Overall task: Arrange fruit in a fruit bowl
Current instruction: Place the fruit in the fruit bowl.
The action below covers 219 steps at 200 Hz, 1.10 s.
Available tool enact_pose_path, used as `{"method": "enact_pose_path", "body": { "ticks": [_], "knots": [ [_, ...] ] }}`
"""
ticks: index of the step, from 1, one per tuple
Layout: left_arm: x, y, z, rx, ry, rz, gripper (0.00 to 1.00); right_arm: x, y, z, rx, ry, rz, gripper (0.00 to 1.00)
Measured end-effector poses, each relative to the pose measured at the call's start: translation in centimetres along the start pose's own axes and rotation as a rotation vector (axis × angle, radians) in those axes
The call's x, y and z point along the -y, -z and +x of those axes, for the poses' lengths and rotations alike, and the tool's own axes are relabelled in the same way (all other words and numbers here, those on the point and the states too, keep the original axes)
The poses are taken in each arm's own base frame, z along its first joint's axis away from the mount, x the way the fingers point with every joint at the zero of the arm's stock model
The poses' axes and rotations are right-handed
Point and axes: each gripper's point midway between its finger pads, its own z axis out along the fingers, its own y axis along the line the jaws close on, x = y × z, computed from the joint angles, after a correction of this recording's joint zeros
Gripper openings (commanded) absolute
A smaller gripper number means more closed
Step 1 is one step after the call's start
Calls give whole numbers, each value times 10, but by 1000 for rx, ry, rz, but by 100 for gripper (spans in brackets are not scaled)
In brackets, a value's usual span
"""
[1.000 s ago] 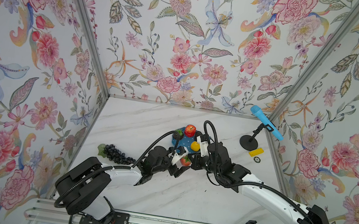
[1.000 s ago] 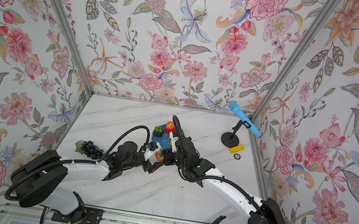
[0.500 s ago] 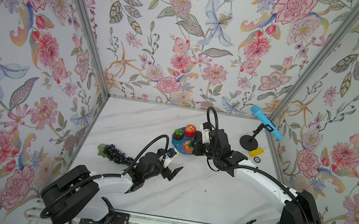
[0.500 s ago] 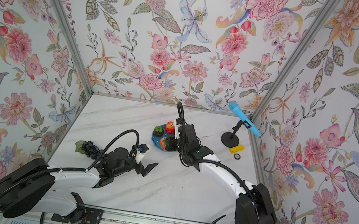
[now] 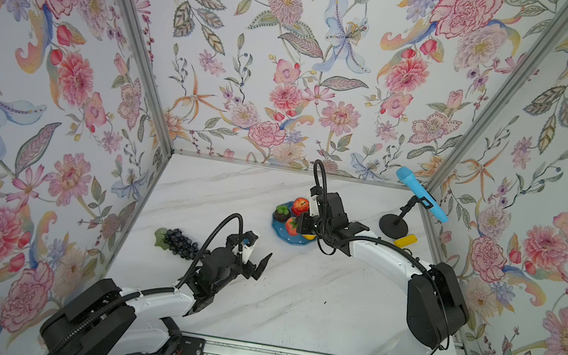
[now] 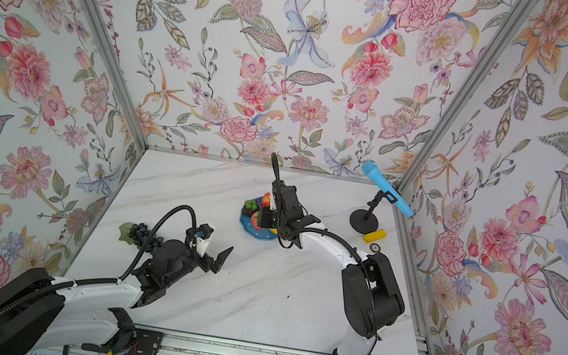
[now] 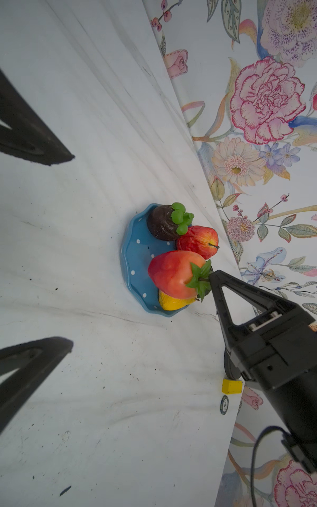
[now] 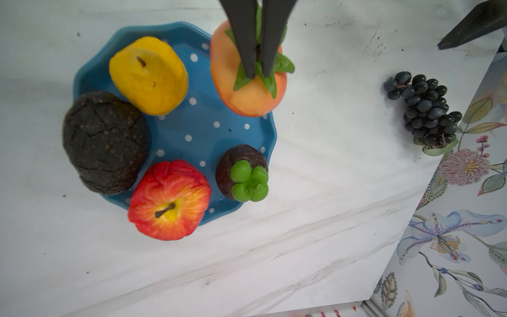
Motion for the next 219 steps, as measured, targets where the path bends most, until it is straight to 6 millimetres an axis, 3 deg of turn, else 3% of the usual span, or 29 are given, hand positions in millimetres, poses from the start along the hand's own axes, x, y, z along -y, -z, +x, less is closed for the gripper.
{"method": "enact_pose_path", "body": {
  "ticks": [32,68,219],
  "knots": [
    [-2,1,1,6,1,-12,99,14,-15,1,-19,-17,23,0],
    [-3,1,-1,14,2,-17,99,13,-26,-1,-29,-23,13,0],
    [-4,-2,3,4,2,-20,99,29,-40,-7,-16,-63,58,3]
  ]
}}
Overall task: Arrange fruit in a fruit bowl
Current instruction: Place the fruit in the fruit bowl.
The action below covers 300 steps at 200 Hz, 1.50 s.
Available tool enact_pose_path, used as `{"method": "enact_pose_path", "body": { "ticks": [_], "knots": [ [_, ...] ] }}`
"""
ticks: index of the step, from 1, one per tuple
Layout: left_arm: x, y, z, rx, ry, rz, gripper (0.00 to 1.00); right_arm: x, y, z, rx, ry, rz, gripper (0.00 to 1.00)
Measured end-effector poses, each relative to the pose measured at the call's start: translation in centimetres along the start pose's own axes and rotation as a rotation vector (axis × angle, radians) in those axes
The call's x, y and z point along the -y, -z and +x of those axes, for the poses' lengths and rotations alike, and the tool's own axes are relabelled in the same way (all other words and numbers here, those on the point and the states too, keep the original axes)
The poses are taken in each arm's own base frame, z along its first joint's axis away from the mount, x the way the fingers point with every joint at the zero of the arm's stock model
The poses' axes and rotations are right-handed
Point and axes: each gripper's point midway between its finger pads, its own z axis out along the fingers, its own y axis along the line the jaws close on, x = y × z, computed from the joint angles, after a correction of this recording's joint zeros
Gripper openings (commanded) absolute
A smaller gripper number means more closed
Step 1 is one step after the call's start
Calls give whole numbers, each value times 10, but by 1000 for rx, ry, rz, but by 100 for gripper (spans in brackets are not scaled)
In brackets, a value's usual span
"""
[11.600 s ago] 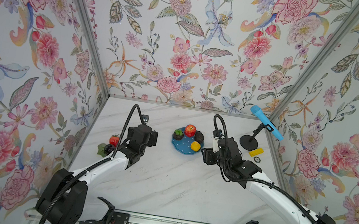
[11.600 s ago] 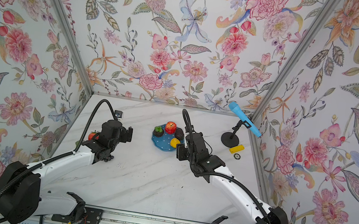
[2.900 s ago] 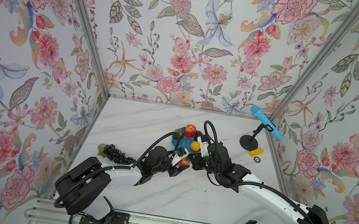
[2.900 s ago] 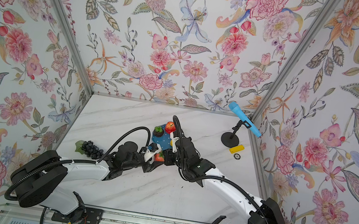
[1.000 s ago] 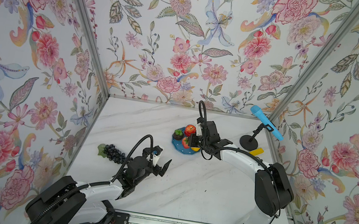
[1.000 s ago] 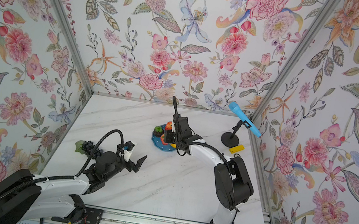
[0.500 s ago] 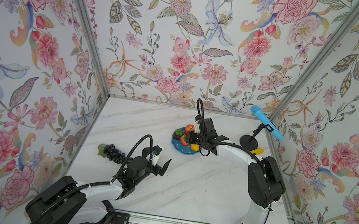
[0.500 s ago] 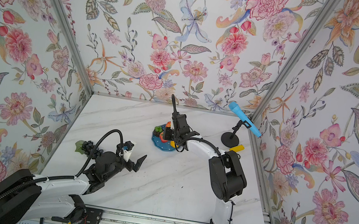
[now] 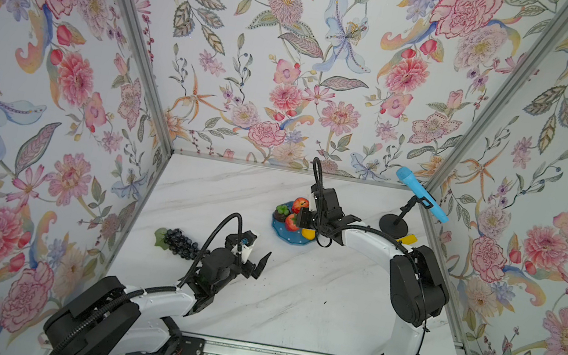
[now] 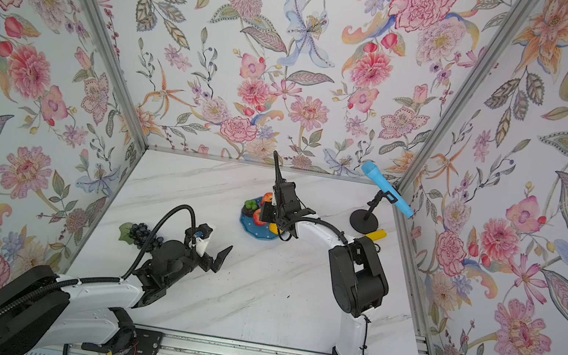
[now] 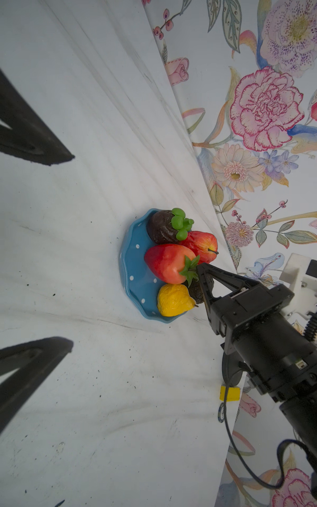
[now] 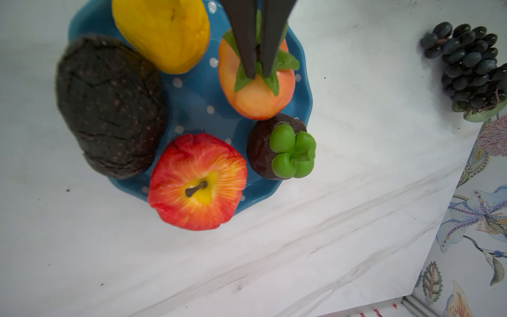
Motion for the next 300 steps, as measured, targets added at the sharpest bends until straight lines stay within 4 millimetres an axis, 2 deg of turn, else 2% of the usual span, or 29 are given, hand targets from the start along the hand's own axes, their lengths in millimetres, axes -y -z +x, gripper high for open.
{"method": "enact_pose_path", "body": {
  "ticks": [56,143,179,250,277,300],
  "knots": [
    [0,-1,3,-9,-1,1,99,13,-2,-3,9,-31,31,6],
    [1,-2,6,-19,-2,5,99,18,-2,-5,14,-49,40,15],
    [1,-2,6,-19,-2,5,99,20,-2,-7,18,-55,45,23],
    [1,-3,9,-29,-3,5,99,23,-1,-9,21,-58,48,29],
    [2,-3,11,-36,0,5,99,18,10,-15,38,-47,39,35],
    [0,-5,10,-43,32,-3,99,8,38,-24,74,-21,22,40]
  ]
}}
